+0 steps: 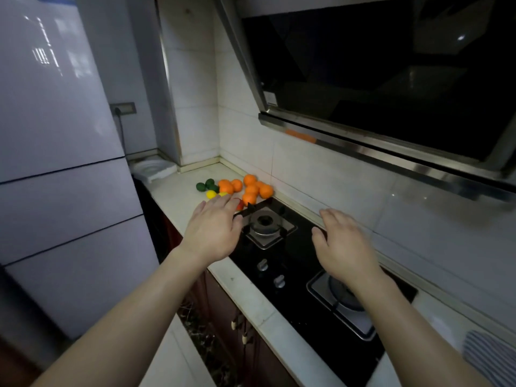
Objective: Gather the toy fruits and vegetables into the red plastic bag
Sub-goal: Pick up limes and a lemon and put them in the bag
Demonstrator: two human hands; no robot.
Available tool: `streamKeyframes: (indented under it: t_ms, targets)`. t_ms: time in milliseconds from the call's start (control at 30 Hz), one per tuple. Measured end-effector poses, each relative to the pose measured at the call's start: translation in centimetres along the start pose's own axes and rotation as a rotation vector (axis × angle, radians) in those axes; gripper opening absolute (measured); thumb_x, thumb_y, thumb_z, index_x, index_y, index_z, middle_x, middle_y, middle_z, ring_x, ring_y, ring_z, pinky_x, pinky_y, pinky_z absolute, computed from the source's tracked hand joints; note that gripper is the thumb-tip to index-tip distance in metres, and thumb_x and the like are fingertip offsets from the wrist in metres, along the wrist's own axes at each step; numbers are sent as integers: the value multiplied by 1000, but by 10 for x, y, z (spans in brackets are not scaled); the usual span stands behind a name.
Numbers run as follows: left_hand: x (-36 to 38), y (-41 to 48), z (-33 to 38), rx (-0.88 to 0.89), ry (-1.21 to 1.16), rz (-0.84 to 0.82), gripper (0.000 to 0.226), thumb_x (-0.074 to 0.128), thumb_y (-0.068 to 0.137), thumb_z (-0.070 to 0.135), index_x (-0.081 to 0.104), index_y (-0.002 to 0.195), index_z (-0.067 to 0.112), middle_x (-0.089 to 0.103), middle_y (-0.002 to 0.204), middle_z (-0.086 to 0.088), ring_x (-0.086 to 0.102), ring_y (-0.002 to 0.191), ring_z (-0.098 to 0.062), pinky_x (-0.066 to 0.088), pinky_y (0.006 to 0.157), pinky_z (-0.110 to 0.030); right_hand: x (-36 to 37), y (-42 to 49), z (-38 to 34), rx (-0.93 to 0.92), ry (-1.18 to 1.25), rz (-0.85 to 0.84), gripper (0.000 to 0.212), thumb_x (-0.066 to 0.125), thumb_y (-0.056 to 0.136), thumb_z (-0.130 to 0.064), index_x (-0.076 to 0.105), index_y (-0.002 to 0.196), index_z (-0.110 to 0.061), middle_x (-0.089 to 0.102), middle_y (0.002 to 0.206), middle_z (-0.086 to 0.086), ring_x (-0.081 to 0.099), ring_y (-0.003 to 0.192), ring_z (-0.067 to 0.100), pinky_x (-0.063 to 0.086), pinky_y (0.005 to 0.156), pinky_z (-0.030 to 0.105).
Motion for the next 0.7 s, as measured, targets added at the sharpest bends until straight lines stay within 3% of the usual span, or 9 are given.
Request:
streamKeyframes:
  t_ms: [533,700]
  targets:
    - [-27,42,-207,2,-68,28,55,30,94,39,45,142,16,45,146,-7,37,136,-26,25,115,-44,79,97,-180,-62,-48,58,49,43,97,-34,44,139,-8,49,138,9,42,127,23,30,108,32]
    - [-30,52,-262,-3,-77,4,48,39,101,32,39,146,16,38,152,-6,31,140,-23,20,117,-40,102,121,-223,-90,-5,62,43,39,95,-34,52,128,-9,57,124,8,50,114,22,39,100,34]
Point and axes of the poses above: each hand's wrist, its own y-axis towards the middle knuckle, its own x-axis out of the palm, z = x × y, the point moved 1 cm from there along y, towards the middle knuckle
